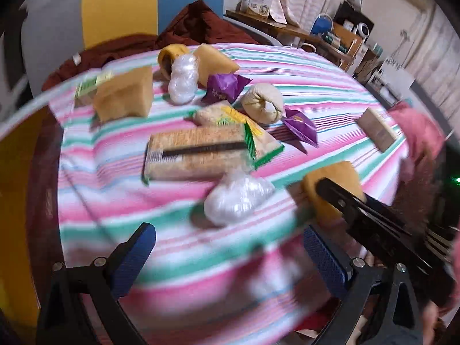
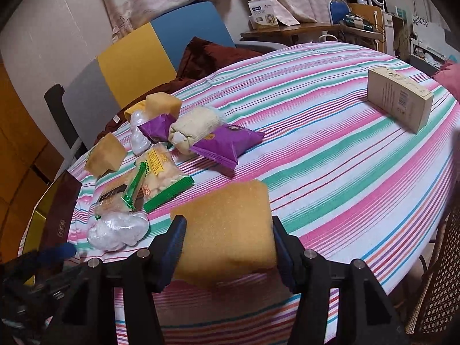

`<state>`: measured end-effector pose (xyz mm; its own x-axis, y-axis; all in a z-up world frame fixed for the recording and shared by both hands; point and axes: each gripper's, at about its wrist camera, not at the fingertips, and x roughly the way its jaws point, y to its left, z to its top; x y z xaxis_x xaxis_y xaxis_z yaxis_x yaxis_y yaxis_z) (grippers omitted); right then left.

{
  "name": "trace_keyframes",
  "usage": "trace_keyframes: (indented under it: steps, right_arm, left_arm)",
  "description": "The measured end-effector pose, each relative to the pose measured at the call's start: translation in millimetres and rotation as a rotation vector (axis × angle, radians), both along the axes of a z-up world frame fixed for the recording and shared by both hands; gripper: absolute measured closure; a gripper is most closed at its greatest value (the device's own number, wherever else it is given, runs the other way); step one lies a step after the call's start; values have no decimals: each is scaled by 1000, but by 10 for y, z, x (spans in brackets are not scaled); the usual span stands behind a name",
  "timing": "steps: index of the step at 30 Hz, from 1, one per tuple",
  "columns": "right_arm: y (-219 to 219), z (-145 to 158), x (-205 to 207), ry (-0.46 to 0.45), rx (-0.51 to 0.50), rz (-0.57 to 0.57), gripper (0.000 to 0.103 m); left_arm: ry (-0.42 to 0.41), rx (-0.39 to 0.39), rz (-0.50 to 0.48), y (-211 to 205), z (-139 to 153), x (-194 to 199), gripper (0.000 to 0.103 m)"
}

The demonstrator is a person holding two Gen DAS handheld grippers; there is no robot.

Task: Organize objects
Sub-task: 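Grasp the white plastic-wrapped bundle with the left gripper, then carry the bundle into the gold tray with the left gripper while the right gripper drops the sponge in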

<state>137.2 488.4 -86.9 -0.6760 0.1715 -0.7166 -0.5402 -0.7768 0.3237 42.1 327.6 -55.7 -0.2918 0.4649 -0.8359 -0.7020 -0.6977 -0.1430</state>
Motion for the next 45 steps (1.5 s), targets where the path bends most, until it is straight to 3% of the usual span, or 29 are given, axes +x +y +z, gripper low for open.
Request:
trace_keyframes:
  steps: [2, 4, 9, 16, 22, 28, 37, 45]
  right_arm:
    - [-6, -1, 5, -1, 3, 2, 45]
    - [-8, 1, 4, -1, 3, 0, 45]
    - [-23, -9, -1, -2, -1, 4, 45]
    - [-116, -16, -45, -13, 23, 16, 45]
    - [-228, -4, -76, -23, 22, 27, 61]
    - [-345, 16, -90, -30, 31, 20, 65]
    - [-438, 67, -75, -52, 47, 11, 65]
    - [-571, 190, -18, -28, 67, 12, 66]
  left_arm:
    - [54, -15, -18, 114, -8, 18, 4]
    - [75, -36, -5, 185, -36, -15, 30]
    - [-6, -31, 11, 217, -230, -158, 65]
    - [-2, 6, -8, 65, -233, -119, 67]
    - [-37, 73, 22, -247, -107, -24, 67]
    - [31, 101, 20, -561, 123, 118, 67]
    - [55, 174, 114, -1139, 397, 72, 67]
    - [119, 179, 243, -1748, 564, -116, 67]
